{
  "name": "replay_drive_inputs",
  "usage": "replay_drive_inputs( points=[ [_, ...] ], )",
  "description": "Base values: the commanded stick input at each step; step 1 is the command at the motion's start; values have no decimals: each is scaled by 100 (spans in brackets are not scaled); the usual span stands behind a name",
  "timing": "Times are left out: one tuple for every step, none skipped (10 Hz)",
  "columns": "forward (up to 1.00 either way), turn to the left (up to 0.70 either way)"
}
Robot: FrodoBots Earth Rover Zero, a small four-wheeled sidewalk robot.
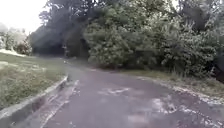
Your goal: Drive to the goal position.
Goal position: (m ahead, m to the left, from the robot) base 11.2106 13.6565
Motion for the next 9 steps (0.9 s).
replay_drive_inputs(
  points=[
    [100,0],
    [100,0],
    [100,27],
    [100,27],
    [100,27],
    [100,27],
    [100,27],
    [100,27],
    [100,27]
  ],
)
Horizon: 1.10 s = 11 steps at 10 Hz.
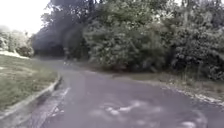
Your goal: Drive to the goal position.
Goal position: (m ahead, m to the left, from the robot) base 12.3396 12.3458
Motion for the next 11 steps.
replay_drive_inputs(
  points=[
    [100,27],
    [100,27],
    [100,27],
    [100,0],
    [100,0],
    [100,0],
    [100,0],
    [100,0],
    [100,0],
    [100,0],
    [100,0]
  ],
)
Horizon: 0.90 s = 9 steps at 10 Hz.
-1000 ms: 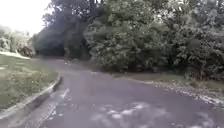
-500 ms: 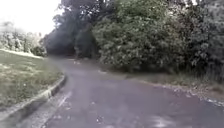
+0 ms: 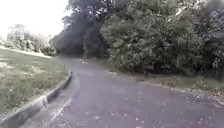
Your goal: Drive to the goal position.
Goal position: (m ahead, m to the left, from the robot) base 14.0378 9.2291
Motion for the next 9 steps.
replay_drive_inputs(
  points=[
    [100,0],
    [100,0],
    [100,0],
    [100,0],
    [100,0],
    [100,0],
    [100,0],
    [100,0],
    [100,0]
  ],
)
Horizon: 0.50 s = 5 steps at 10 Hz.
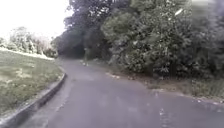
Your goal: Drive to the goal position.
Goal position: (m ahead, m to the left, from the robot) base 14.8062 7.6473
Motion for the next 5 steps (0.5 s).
replay_drive_inputs(
  points=[
    [100,0],
    [100,0],
    [100,7],
    [100,18],
    [100,27]
  ],
)
